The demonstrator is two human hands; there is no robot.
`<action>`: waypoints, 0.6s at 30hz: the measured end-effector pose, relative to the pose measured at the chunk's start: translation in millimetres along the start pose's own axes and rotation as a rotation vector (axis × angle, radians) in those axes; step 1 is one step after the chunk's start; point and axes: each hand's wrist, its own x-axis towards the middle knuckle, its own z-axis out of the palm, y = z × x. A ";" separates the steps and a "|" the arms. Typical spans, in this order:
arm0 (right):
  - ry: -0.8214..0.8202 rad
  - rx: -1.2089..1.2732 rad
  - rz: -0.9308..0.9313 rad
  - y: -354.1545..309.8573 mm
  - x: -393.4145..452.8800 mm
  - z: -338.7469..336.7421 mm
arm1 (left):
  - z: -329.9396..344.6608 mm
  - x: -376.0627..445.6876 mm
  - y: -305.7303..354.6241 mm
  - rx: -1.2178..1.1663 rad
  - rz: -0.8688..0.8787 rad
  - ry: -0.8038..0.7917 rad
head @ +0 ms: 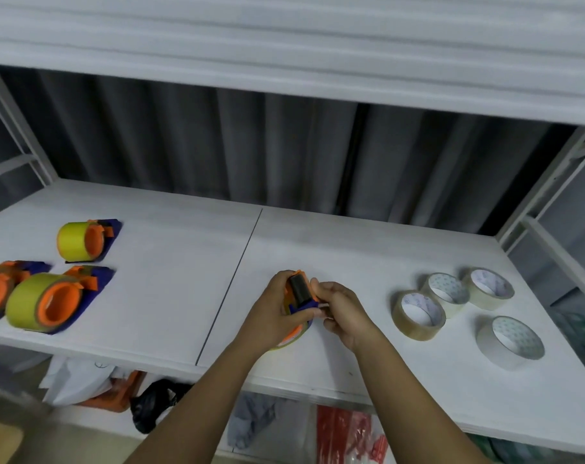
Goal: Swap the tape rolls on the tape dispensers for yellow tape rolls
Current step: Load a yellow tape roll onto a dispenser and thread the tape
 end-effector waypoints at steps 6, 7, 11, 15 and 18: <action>0.240 -0.106 -0.005 26.0 4.0 -9.6 | -2.6 -4.1 -0.6 0.030 -0.006 0.028; 0.244 -0.122 -0.024 30.0 3.2 -11.4 | -3.7 -4.9 -0.7 0.031 -0.005 0.031; 0.249 -0.138 -0.252 18.5 -5.3 -8.4 | -4.4 -5.8 -0.1 0.020 -0.010 0.037; 0.270 -0.181 -0.501 -4.9 -17.0 0.5 | -1.9 -6.5 2.0 0.009 -0.008 0.041; 0.142 -0.205 -0.490 -14.9 -23.4 9.8 | -0.3 -6.8 4.9 -0.019 -0.001 0.037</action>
